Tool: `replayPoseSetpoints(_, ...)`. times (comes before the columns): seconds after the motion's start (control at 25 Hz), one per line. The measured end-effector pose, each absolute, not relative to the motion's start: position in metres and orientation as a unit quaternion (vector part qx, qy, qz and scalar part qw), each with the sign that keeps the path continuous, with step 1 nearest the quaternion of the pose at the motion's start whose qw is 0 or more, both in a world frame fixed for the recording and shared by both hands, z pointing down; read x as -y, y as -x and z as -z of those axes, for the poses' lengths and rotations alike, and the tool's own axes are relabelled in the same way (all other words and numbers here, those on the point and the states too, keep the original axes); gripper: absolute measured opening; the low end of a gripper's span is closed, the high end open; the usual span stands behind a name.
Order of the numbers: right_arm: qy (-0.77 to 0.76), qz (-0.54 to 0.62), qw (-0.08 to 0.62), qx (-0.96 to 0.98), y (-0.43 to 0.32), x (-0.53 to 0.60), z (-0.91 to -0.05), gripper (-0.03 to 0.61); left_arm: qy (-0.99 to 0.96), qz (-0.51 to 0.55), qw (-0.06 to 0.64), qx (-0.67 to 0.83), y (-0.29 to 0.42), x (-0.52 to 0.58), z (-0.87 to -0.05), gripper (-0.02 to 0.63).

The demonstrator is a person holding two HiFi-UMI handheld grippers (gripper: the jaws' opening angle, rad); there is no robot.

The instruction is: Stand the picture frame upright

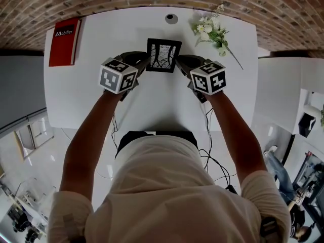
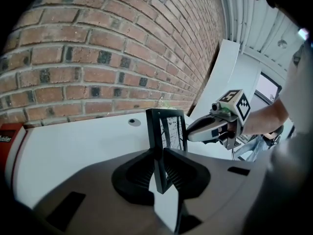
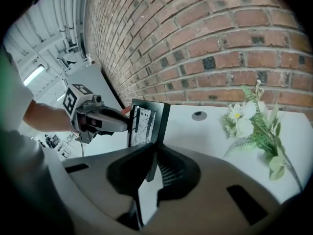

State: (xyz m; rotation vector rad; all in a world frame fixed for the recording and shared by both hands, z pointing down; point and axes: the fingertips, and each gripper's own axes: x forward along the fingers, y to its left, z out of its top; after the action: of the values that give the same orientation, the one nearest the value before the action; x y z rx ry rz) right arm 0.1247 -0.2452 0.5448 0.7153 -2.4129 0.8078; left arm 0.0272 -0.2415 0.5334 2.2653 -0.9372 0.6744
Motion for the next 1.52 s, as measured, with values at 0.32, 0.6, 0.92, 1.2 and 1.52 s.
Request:
replayPoseSetpoints(0.32, -0.258, -0.25, 0.255, 0.898, -0.118, 0.266, -0.539, 0.033, -0.855, -0.255, 0.273, 0.36, -0.019, 0.261, -0.526, 0.041)
replayPoseSetpoints(0.6, -0.262, -0.211, 0.267, 0.903, -0.114, 0.284, -0.541, 0.028, -0.859, -0.265, 0.245, 0.363, -0.016, 0.284, -0.525, 0.041)
replayPoseSetpoints(0.92, -0.26, -0.173, 0.273, 0.91, -0.105, 0.301, -0.543, 0.025, -0.86, -0.261, 0.228, 0.375, -0.007, 0.299, -0.529, 0.041)
replayPoseSetpoints(1.2, -0.263, -0.12, 0.278, 0.916, -0.102, 0.315, -0.544, 0.025, -0.86, -0.259, 0.211, 0.386, -0.004, 0.31, -0.531, 0.04)
replayPoseSetpoints(1.52, -0.27, -0.075, 0.283, 0.917, -0.096, 0.329, -0.546, 0.023, -0.858, -0.256, 0.196, 0.401, 0.002, 0.323, -0.536, 0.039)
